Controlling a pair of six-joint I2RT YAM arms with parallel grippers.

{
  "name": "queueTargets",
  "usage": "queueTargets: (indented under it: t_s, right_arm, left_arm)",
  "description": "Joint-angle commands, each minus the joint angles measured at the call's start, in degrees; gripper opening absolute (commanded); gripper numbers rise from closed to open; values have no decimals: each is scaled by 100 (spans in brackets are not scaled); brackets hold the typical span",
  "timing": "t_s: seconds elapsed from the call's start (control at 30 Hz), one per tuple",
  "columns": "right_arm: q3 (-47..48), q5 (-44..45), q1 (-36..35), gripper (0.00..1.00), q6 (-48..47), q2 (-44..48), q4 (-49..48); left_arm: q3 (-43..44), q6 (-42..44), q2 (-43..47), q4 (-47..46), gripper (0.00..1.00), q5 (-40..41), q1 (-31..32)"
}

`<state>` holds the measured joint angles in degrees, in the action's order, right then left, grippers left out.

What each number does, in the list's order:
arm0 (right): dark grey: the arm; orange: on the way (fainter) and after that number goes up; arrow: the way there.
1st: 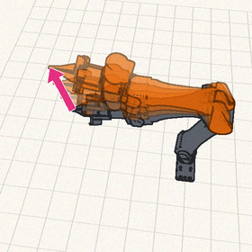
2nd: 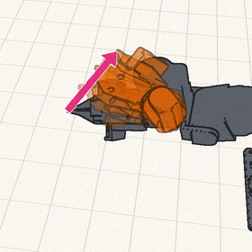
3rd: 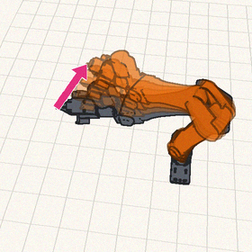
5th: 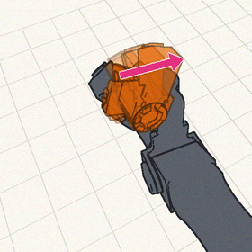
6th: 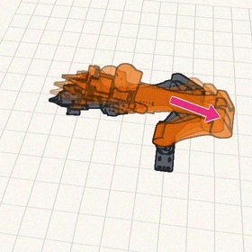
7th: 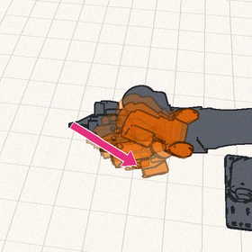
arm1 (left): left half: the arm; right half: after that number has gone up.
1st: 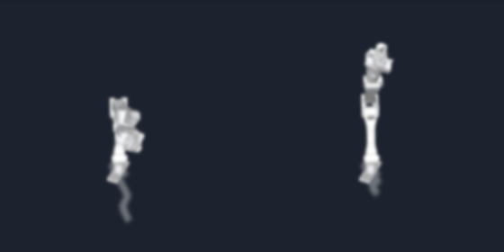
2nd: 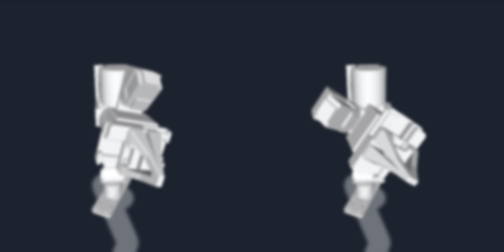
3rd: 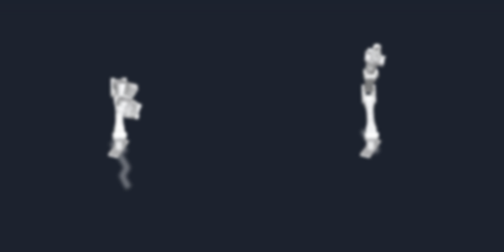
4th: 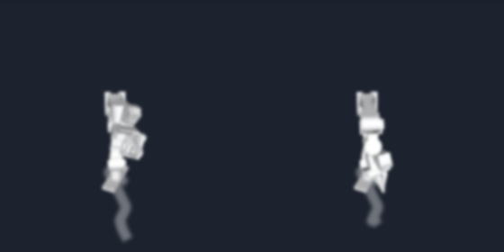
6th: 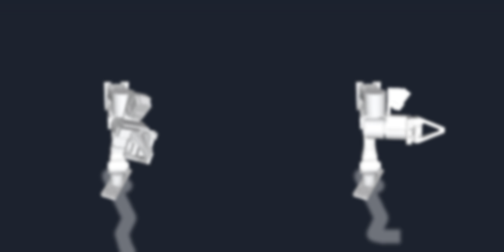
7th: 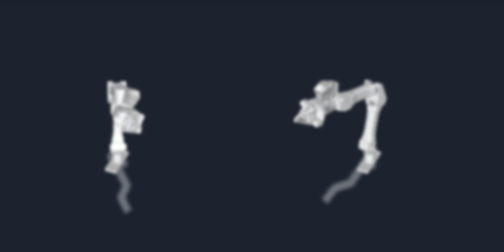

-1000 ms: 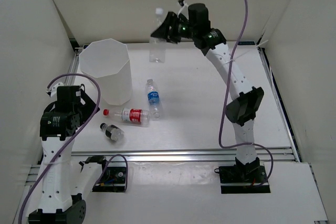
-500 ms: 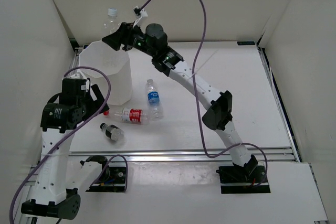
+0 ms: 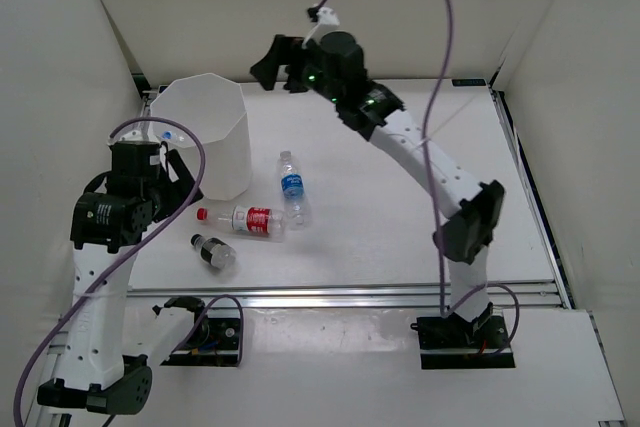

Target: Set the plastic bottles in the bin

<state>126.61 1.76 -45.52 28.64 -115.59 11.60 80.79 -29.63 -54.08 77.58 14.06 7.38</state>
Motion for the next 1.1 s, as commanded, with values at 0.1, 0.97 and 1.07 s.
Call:
queueTargets:
  t_s: [0.1, 0.97, 1.07]
  right_arm:
    - [-1769, -561, 588, 100, 387, 617, 1195]
    - [-654, -2329, 903, 70, 563, -2416, 1952]
    - [-594, -2329, 957, 57, 441, -2275, 1952]
  left_arm:
    - [-255, -430, 345, 99, 100, 711, 36]
    - [-828, -597, 232, -270, 100, 1714, 36]
    - [-942, -658, 232, -331, 100, 1714, 36]
